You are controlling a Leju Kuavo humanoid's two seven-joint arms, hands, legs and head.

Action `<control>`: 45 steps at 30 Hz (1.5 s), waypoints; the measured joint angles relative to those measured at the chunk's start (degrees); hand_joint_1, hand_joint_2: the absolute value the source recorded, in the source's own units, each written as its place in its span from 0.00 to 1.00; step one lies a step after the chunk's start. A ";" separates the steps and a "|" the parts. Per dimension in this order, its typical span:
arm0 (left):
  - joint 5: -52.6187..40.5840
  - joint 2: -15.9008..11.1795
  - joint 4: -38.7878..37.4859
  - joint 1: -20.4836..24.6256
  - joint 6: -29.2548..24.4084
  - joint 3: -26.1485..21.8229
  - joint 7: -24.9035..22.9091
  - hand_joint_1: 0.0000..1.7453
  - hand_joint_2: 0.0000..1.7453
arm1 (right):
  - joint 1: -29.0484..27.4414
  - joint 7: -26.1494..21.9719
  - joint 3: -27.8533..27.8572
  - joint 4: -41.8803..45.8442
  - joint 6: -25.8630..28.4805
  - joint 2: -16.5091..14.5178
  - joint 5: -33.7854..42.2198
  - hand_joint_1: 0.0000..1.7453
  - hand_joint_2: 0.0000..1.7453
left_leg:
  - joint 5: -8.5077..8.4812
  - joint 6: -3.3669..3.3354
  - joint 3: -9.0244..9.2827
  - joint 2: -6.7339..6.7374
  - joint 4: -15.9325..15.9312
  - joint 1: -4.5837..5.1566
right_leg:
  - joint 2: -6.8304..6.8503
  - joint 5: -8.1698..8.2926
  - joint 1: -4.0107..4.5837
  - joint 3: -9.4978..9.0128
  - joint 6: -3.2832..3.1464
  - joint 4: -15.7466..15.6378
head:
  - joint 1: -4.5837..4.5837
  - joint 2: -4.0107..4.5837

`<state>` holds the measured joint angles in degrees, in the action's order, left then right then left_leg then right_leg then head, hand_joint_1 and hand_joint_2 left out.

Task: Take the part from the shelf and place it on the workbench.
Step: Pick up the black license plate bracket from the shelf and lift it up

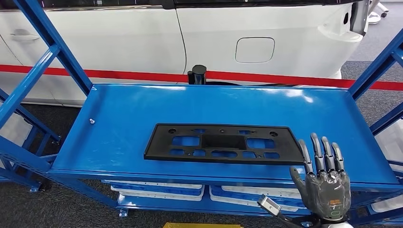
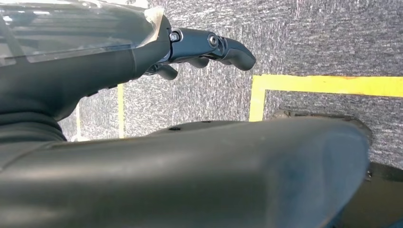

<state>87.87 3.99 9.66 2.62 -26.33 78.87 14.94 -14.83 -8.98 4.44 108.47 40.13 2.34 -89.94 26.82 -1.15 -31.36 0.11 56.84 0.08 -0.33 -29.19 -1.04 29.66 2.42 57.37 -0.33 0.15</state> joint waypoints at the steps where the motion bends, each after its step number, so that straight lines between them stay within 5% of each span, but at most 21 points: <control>1: -0.20 -0.01 0.01 0.03 0.05 0.04 0.05 0.00 0.00 | 0.92 0.39 0.93 -2.58 0.00 0.58 0.02 0.00 1.00 | 0.01 0.01 -0.05 0.00 0.03 0.16 | 0.01 0.01 -0.14 0.06 0.02 -0.01 | 0.01 0.00; 3: -0.60 -0.02 0.01 0.09 0.16 0.17 0.15 0.00 0.00 | 2.75 2.96 2.37 -7.33 -0.15 2.54 0.04 0.00 1.00 | -0.01 -0.06 -0.22 0.00 0.12 0.42 | 0.01 0.08 -0.38 0.08 0.12 -0.01 | -0.01 0.00; 6: -1.03 -0.03 0.01 0.17 0.64 0.34 0.21 0.00 0.00 | 5.45 13.29 0.39 -11.89 -1.83 7.14 0.03 0.00 1.00 | -0.09 -0.18 -0.48 0.01 0.24 0.47 | 0.00 0.20 -0.44 0.08 0.29 0.00 | -0.01 0.00; 9: -1.57 -0.16 0.01 0.48 1.56 0.57 0.22 0.00 0.00 | 10.28 27.86 -7.45 -16.61 -4.11 13.22 -0.04 0.00 1.00 | -0.11 -0.20 -0.52 0.04 0.33 0.48 | -0.03 0.27 -0.45 0.13 0.39 0.00 | -0.01 0.00; 11: -1.81 -0.27 0.01 0.73 1.91 0.66 0.23 0.00 0.00 | 13.32 33.27 -13.42 -19.57 -4.85 16.33 -0.07 0.00 1.00 | -0.12 -0.23 -0.48 0.00 0.38 0.48 | 0.04 0.28 -0.45 0.20 0.39 -0.01 | 0.00 0.00; 22: -2.01 -0.48 0.01 0.92 1.99 1.44 0.20 0.00 0.00 | 19.64 37.23 -25.58 -26.42 -5.33 21.84 -0.11 0.00 1.00 | -0.24 -0.37 -0.71 -0.28 0.39 0.47 | 0.34 0.27 -0.44 0.20 0.40 0.00 | -0.02 0.01; 26: -1.95 -0.47 0.01 1.01 1.53 1.50 0.03 0.00 0.00 | 23.17 33.26 -26.93 -30.64 -3.78 20.79 0.04 0.00 1.00 | -0.24 -0.37 -0.65 -0.27 0.39 0.47 | 0.33 0.28 -0.44 0.16 0.39 0.00 | -0.01 0.01; 31: -1.80 -0.37 0.03 1.05 0.65 1.50 -0.05 0.00 0.00 | 26.70 16.05 -22.02 -36.31 -2.11 14.17 5.14 0.00 1.00 | -0.29 -0.40 -0.57 -0.23 0.40 0.46 | 0.33 0.40 -0.42 0.13 0.23 0.00 | -0.02 0.00; 34: -1.74 -0.31 0.03 1.05 0.36 1.50 -0.03 0.00 0.00 | 27.56 9.99 -19.36 -37.82 -2.40 10.45 10.14 0.00 1.00 | -0.32 -0.39 -0.60 -0.24 0.40 0.45 | 0.33 0.40 -0.41 0.13 0.23 0.01 | -0.01 0.00; 45: -1.94 -0.22 0.03 1.13 0.06 1.50 0.01 0.00 0.00 | 27.73 7.80 -17.29 -38.42 -1.96 4.53 10.84 0.00 1.00 | -0.32 -0.39 -0.72 -0.26 0.40 0.46 | 0.33 0.40 -0.42 0.22 0.23 0.02 | -0.01 0.00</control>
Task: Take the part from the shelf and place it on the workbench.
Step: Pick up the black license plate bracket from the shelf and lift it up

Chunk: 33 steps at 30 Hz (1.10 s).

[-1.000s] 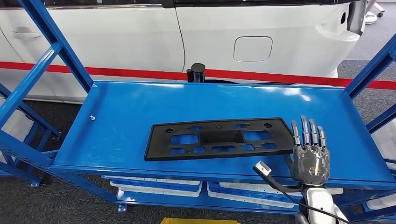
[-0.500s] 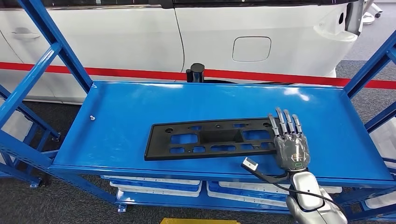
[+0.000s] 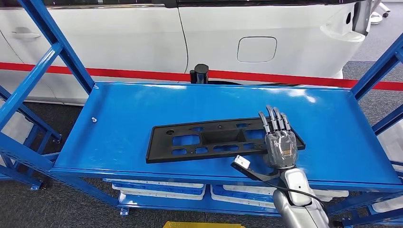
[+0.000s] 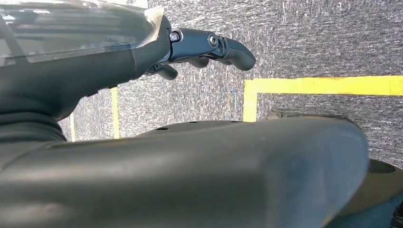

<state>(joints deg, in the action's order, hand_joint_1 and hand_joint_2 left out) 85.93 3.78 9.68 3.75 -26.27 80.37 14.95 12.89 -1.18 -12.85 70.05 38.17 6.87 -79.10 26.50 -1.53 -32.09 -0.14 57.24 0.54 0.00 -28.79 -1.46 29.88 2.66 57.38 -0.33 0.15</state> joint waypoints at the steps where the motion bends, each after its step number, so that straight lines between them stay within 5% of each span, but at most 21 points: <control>1: -0.02 0.02 0.00 0.01 -0.01 0.00 0.00 0.00 0.00 | 0.03 -0.04 0.12 -0.09 0.07 -0.31 -0.14 0.00 1.00 | 0.00 0.00 0.00 0.00 0.00 0.00 | 0.00 0.00 0.00 0.00 0.00 0.00 | 0.00 0.00; 15: -0.15 0.05 0.00 0.08 0.06 0.00 -0.15 0.00 0.00 | 1.96 -0.09 1.55 -3.04 -0.14 -2.01 0.52 0.00 1.00 | 0.00 0.00 -0.01 -0.01 0.00 0.00 | 0.00 0.00 0.00 0.01 0.00 0.00 | -0.01 0.00; 17: -0.25 0.06 0.00 0.09 0.04 0.01 -0.15 0.00 0.00 | 2.39 -0.03 1.95 -3.91 -0.13 -2.05 0.59 0.22 1.00 | 0.00 0.00 0.00 0.00 0.00 0.00 | 0.00 0.00 0.00 0.01 0.00 0.00 | -0.01 0.00; 19: -0.44 0.07 0.00 0.12 -0.02 0.04 -0.15 0.00 0.00 | 3.07 0.11 2.64 -5.26 -0.02 -2.07 0.64 0.62 1.00 | 0.00 0.00 0.02 0.01 0.00 0.00 | -0.01 0.01 0.00 0.00 0.00 -0.01 | -0.01 0.00; 21: -0.56 0.09 0.00 0.15 -0.08 0.09 -0.15 0.00 0.00 | 4.03 0.23 3.42 -7.03 0.27 -2.10 0.68 0.82 1.00 | 0.00 0.00 0.07 0.06 0.00 0.00 | -0.06 0.03 0.00 -0.03 0.01 -0.01 | -0.02 0.00; 33: -0.67 0.22 0.00 0.28 -0.14 0.15 -0.32 0.00 0.00 | 7.93 0.12 6.72 -14.62 1.40 -2.11 0.55 0.87 1.00 | -0.48 -0.18 -0.05 0.31 0.06 0.04 | -0.30 0.73 0.00 0.58 -0.17 -0.10 | 0.02 0.01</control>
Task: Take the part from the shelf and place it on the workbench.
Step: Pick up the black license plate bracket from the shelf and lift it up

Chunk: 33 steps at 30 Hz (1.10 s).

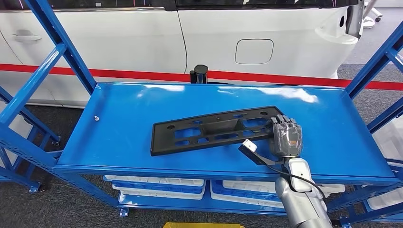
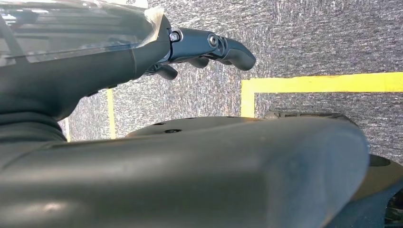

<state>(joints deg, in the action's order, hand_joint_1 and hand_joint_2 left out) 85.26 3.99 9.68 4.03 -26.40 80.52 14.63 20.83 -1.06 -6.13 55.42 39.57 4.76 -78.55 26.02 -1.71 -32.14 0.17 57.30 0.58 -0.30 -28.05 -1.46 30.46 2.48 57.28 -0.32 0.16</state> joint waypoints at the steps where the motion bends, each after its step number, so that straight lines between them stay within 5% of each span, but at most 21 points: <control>1: 0.00 0.01 0.00 0.00 0.00 0.00 -0.01 0.00 0.00 | 0.09 -0.01 0.09 -0.17 0.13 0.00 -0.04 0.87 1.00 | -0.04 -0.01 -0.02 0.00 0.00 0.00 | 0.00 0.04 0.00 0.01 0.03 0.00 | -0.01 0.00; 6: 0.00 0.00 0.00 0.00 -0.01 0.00 -0.02 0.00 0.00 | 0.42 -0.01 0.45 -0.74 0.66 0.00 -0.10 0.96 1.00 | -0.10 -0.01 -0.04 0.00 0.01 0.00 | 0.00 0.15 0.00 0.04 -0.05 0.00 | -0.01 0.00; 18: -0.43 0.00 0.00 0.00 0.30 0.05 0.47 0.00 0.00 | 0.67 -0.05 0.91 -0.68 0.75 -0.13 -1.89 0.99 1.00 | -0.12 0.02 -0.02 0.01 0.01 -0.01 | -0.02 0.16 0.01 0.03 -0.05 0.00 | -0.01 -0.01; 22: -0.83 -0.01 0.00 -0.02 0.54 0.21 1.61 0.00 1.00 | 0.47 -0.53 1.22 -0.15 0.79 -0.34 -1.73 1.00 1.00 | -0.13 0.02 -0.03 0.02 0.01 -0.01 | -0.03 0.16 0.01 0.05 -0.05 0.00 | -0.01 -0.01; 28: -1.30 -0.02 0.00 -0.07 0.18 0.40 2.53 0.00 1.00 | -1.14 -6.02 2.11 2.64 0.03 -0.84 6.86 1.00 1.00 | -0.14 0.02 -0.13 0.01 0.02 -0.02 | -0.03 0.17 0.01 0.03 -0.05 0.01 | -0.01 -0.01; 33: -0.92 -0.03 -0.02 -0.15 0.75 0.41 2.00 0.00 1.00 | -5.44 -21.28 2.17 11.14 -9.71 -2.05 36.15 1.00 1.00 | -0.29 0.00 -0.49 -0.05 0.04 -0.03 | 0.02 0.23 0.02 -0.02 0.01 0.04 | -0.01 0.00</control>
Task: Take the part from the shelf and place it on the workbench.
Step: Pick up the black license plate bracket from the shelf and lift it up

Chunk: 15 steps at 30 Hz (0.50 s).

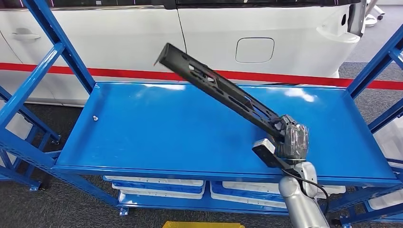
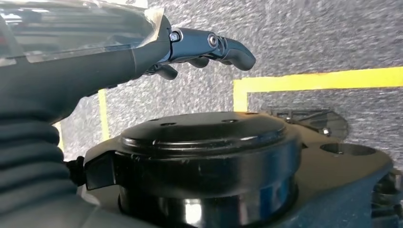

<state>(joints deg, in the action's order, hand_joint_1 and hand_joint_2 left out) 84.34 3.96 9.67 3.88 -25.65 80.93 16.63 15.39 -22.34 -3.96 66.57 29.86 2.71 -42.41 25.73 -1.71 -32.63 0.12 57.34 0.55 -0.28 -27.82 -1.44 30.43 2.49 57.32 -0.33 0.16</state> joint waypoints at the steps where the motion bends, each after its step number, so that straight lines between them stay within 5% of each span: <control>1: 0.30 -0.02 -0.01 -0.02 0.25 -0.02 -0.37 0.00 1.00 | -1.50 -3.11 -0.15 2.93 -3.29 -0.39 6.89 1.00 1.00 | -0.01 0.01 -0.09 -0.05 0.00 0.00 | 0.05 0.00 0.00 0.07 0.00 0.01 | 0.00 0.00; 3: 0.99 -0.08 -0.01 -0.07 0.56 -0.15 -1.16 0.00 1.00 | -4.54 -7.46 -0.79 9.56 -9.21 -1.20 17.94 1.00 1.00 | -0.02 0.01 -0.31 -0.16 0.00 -0.01 | 0.14 -0.01 0.01 0.26 0.00 0.02 | -0.02 0.00; 8: 1.76 -0.63 -0.01 0.33 2.04 -0.83 -1.14 0.00 1.00 | -9.96 -11.22 -2.58 23.46 -18.84 -1.14 32.05 1.00 1.00 | -0.02 0.03 -0.56 -0.26 0.00 -0.02 | 0.21 -0.06 0.03 0.49 -0.02 0.02 | 0.00 -0.01; 15: 2.15 -1.55 -0.01 1.06 3.29 -1.74 -0.63 0.00 1.00 | -15.74 -12.59 -4.53 36.05 -21.99 0.42 36.38 1.00 1.00 | 0.00 0.02 -0.65 -0.26 -0.01 0.00 | 0.21 -0.07 0.00 0.56 -0.01 0.00 | 0.00 -0.01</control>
<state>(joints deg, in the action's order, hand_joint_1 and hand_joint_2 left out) 86.49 2.42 9.66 4.93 -22.36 79.19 16.00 -0.36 -34.93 -8.49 102.62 7.87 3.14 -6.03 25.74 -1.69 -33.28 -0.14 57.33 0.55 -0.07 -27.89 -1.43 31.00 2.48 57.32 -0.33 0.15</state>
